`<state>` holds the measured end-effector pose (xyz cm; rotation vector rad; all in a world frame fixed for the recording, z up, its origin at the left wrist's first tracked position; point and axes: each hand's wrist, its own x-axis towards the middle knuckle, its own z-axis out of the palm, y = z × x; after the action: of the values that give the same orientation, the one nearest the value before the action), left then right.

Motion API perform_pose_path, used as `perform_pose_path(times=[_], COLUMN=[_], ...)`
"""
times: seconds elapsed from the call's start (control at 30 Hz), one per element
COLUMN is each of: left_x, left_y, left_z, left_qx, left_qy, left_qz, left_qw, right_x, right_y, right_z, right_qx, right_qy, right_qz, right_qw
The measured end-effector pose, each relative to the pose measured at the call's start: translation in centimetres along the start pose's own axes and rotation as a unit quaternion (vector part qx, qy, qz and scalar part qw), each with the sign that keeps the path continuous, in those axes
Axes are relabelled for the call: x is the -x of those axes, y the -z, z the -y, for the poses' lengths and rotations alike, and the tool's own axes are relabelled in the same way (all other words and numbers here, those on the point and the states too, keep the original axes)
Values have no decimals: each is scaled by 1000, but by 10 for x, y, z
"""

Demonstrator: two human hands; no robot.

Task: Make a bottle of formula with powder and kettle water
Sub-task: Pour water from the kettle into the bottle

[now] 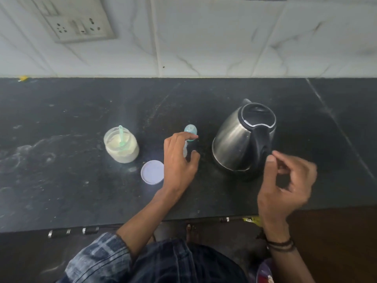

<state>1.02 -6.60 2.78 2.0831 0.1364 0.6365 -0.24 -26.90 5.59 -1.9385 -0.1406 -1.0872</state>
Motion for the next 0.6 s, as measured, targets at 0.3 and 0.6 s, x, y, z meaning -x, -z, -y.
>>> perform_pose_path(times=[0.3,0.6], left_x=[-1,-5], left_y=[-26,-15], left_z=[-9,12], left_qx=[0,-22], left_qy=[44,76], left_qz=[-21,-73], left_qw=[999,994], right_x=[-7,-5], right_y=[-13,-25], right_z=[-17,-5], right_qx=[-102,-240], right_qy=[-245,-374], right_qz=[82,82], right_qw=[961,892])
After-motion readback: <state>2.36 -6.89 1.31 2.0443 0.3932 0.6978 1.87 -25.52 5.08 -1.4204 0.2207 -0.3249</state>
